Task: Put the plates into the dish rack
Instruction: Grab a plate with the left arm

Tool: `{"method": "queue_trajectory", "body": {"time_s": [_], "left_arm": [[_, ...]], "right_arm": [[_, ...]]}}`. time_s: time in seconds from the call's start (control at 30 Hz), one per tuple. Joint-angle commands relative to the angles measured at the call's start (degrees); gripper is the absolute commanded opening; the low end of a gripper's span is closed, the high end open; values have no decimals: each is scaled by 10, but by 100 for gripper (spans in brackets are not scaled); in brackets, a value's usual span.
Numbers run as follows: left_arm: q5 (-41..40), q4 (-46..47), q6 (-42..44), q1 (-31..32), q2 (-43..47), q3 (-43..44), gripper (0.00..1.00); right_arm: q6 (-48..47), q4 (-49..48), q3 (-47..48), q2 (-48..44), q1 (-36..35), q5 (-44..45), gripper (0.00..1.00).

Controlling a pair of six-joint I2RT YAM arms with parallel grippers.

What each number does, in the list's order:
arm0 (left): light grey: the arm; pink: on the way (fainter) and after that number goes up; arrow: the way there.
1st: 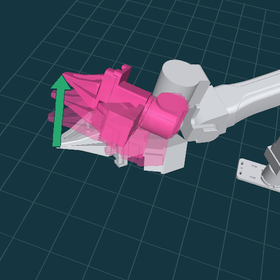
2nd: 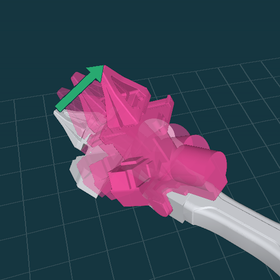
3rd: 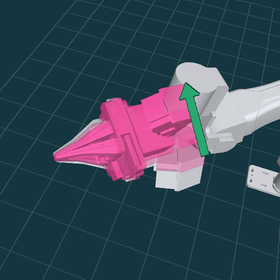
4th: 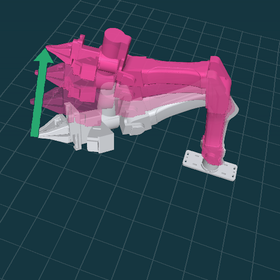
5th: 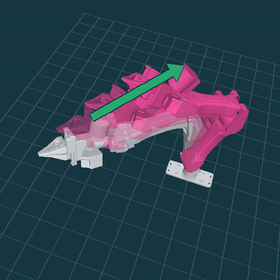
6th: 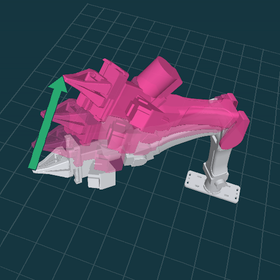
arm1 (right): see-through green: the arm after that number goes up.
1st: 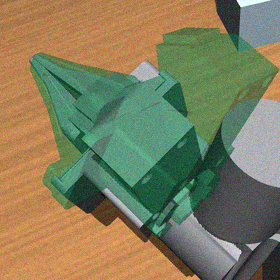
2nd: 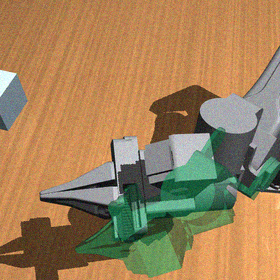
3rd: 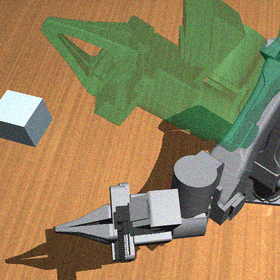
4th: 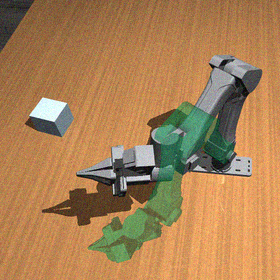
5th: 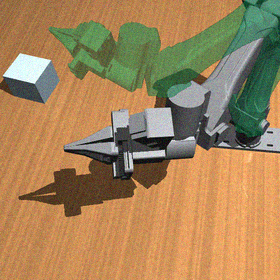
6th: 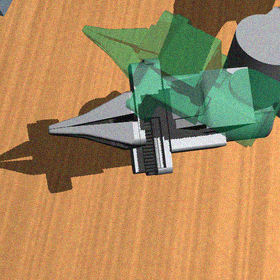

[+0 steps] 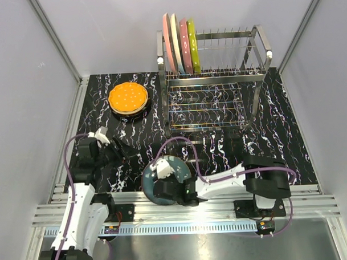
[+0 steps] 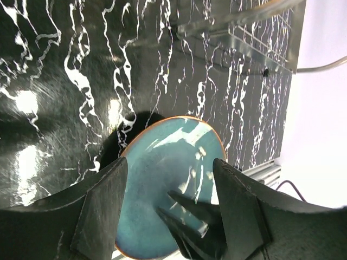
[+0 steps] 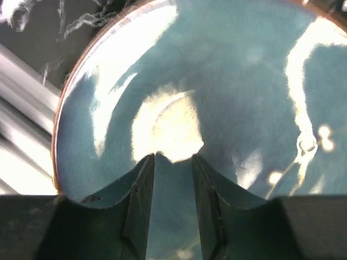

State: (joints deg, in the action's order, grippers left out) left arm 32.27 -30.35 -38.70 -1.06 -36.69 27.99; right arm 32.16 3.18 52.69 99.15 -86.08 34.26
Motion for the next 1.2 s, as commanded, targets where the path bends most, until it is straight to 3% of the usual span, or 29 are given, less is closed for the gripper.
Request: {"method": "queue_trajectory", "body": {"time_s": [0.0,0.3,0.73,0.93,1.1,1.17], "left_arm": [[10,15,-20,8,18,-11,67],[-25,19,-47,48,25,-29,66],[-197,6,-108,214,-29,-59,66],[-255,47,-153,302,-81,-94,65],[-257,85,-160,316,-134,-118,63],[-233,137,-173,316,-131,-141,58]], "right_arm": [[114,-27,-23,14,42,-68,42],[139,-44,-33,31,86,-106,43],[182,2,-35,21,90,-73,46],[185,-5,-46,10,92,-69,48],[184,-8,-51,5,92,-67,48],[183,-13,-56,3,94,-67,48]]}}
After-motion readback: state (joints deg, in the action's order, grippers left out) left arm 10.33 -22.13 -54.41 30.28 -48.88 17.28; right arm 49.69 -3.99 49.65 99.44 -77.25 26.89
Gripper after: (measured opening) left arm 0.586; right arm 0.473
